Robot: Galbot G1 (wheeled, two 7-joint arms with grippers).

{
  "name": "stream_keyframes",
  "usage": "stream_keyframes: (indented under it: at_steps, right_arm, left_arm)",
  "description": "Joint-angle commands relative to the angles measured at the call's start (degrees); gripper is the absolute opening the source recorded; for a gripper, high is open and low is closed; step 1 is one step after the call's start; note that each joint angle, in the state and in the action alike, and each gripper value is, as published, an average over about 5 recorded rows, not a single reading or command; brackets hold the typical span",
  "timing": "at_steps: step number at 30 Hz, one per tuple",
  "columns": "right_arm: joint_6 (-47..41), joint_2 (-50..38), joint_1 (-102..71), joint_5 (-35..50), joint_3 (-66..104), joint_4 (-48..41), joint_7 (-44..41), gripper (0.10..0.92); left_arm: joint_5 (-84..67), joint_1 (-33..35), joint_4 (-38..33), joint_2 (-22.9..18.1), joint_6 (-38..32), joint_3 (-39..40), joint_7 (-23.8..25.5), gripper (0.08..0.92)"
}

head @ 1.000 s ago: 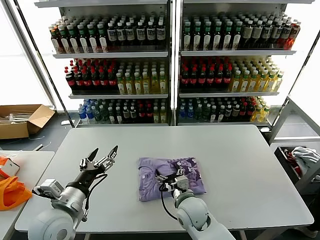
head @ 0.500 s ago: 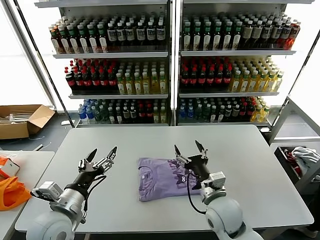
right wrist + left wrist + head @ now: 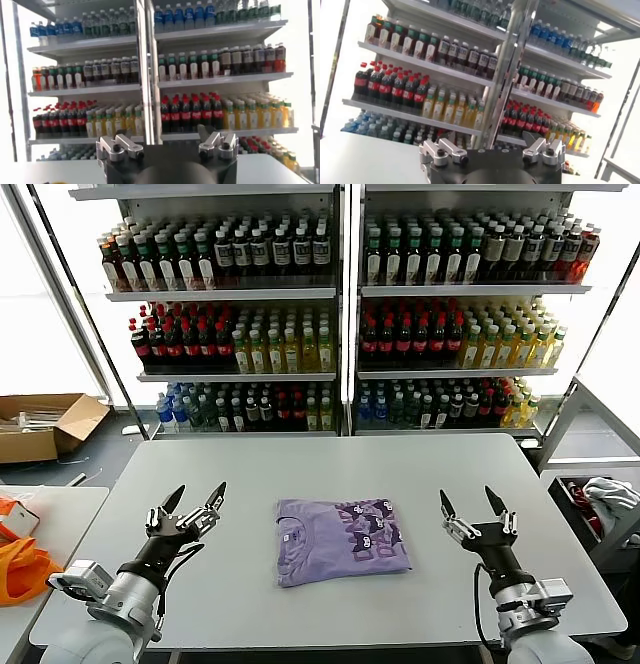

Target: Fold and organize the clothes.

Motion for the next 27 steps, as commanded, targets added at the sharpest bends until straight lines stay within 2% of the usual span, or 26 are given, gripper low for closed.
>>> stream_keyframes:
  at_steps: [1, 14, 27]
  right_arm:
    - [5.2, 1.0, -11.0, 1.7, 11.7, 1.6, -3.8, 0.823]
    - [5.8, 2.8, -12.2, -0.5, 9.1, 3.0, -3.9, 0.823]
    - [3.6, 3.1, -12.1, 0.0, 8.0, 4.8, -3.7, 0.823]
  left_arm:
    - [2.3, 5.8, -2.0, -1.7, -0.9, -3.8, 3.9, 0.823]
    - [6.5, 10.8, -3.7, -5.4, -3.3, -7.6, 9.0, 0.823]
    - [6.1, 11.1, -4.3, -6.3, -3.2, -9.1, 9.8, 0.822]
